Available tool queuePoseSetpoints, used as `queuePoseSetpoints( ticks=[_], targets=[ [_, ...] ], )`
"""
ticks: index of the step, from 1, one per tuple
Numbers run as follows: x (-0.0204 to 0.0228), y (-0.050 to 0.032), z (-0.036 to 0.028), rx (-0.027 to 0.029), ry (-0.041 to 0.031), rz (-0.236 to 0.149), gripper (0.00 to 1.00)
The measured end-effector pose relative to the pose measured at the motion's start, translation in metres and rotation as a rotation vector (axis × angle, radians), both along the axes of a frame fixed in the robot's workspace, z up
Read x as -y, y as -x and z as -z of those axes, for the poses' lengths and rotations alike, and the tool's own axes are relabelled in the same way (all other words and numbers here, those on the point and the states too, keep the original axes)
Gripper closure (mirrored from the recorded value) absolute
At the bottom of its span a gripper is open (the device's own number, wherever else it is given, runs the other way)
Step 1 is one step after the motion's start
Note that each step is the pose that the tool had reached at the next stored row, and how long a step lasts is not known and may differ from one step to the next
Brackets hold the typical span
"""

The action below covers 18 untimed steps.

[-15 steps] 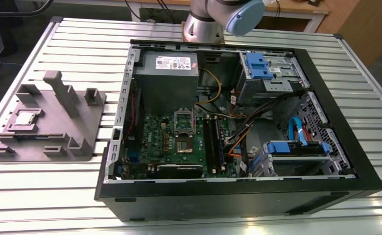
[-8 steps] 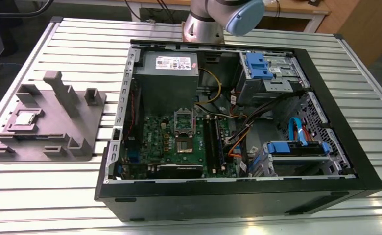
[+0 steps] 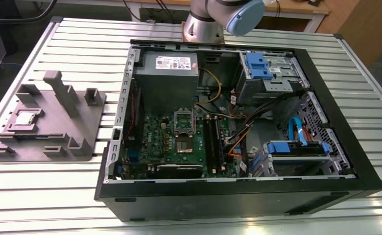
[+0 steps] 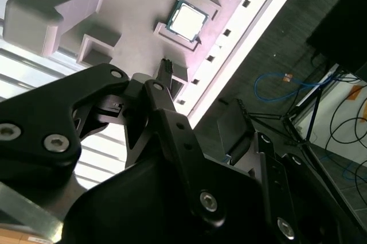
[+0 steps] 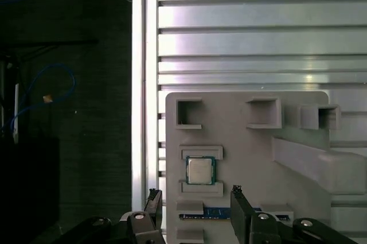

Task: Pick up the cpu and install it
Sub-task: 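Pick up the cpu and move it towards the insertion slot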

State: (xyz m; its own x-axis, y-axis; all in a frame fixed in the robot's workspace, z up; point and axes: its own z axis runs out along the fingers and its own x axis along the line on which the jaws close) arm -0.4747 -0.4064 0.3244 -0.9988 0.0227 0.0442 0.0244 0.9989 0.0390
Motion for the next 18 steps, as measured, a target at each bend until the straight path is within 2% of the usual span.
queuePoseSetpoints(
  ticks=[5,11,18],
  targets=[
    [0.0002,0.0,0.0046,0.004,0.0,0.0,0.41],
    [0.0002,0.0,0.0146,0.0042,0.0001,-0.001,0.41],
    [0.0025,0.0,0.0247,0.0048,0.0001,-0.037,0.41]
  ],
)
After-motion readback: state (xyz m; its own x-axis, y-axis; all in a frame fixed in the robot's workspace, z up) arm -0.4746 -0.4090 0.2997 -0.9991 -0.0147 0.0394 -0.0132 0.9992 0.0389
